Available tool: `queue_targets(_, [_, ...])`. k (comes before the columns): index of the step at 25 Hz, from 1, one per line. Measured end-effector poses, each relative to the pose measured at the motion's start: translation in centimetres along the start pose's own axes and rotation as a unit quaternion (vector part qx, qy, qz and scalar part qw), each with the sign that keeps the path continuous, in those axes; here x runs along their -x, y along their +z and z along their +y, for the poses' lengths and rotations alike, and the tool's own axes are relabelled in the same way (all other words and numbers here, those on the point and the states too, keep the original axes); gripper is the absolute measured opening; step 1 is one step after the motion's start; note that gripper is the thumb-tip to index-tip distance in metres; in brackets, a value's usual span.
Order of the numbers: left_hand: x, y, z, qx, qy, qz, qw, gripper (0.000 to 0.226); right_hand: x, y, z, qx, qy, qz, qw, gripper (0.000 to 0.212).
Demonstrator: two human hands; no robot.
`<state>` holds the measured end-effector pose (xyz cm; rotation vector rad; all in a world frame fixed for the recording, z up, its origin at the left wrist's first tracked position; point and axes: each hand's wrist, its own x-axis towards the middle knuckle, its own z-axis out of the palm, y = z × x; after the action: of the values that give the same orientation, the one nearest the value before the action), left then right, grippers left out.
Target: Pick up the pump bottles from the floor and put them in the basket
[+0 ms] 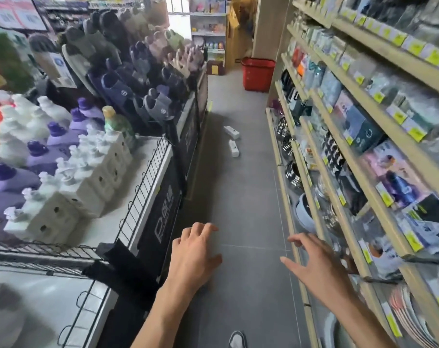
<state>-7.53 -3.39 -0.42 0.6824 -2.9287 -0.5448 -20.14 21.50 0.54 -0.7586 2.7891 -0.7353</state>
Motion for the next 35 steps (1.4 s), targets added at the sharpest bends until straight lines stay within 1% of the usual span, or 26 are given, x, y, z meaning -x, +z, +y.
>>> queue_targets(6, [-11.6, 0.6, 0.9, -0.016, -0.007, 0.004, 1.0, 0.065, -12.1, -0.9, 0.7, 0.041, -0.028, -0.011, 0.999, 0.045])
queue_targets(12, [-23.4, 0.8, -1.3, -0.034, 0.004, -0.001, 0.999, 0.067, -24.5, -0.6, -0.2, 0.082, -0.051, -0.03, 0.995, 0.05])
queue_targets(15, [-30.1, 0.5, -3.4, -0.03, 0.016, -0.006, 0.999, 0.067, -31.3, 0.0, -1.6, 0.108, -0.045, -0.043, 0.992, 0.054])
queue_targets(20, [-40.9, -1.0, -6.1, -0.025, 0.028, -0.021, 0.999, 0.066, -41.3, 0.3, -4.7, 0.121, -0.028, -0.033, 0.992, 0.053])
queue_targets(25, [-49.5, -1.4, -8.0, -0.019, 0.036, -0.034, 0.999, 0.066, -49.7, 0.5, -5.3, 0.12, -0.011, -0.033, 0.992, 0.054])
queue_targets(30, [-58.7, -0.2, -8.6, -0.057, 0.05, -0.062, 0.995, 0.068, -58.9, 0.9, -4.2, 0.135, 0.007, -0.043, 0.99, 0.053])
queue_targets(35, [-70.3, 0.9, -6.6, -0.073, 0.055, -0.063, 0.994, 0.066, -70.2, -0.1, -0.9, 0.141, -0.011, -0.052, 0.989, 0.054])
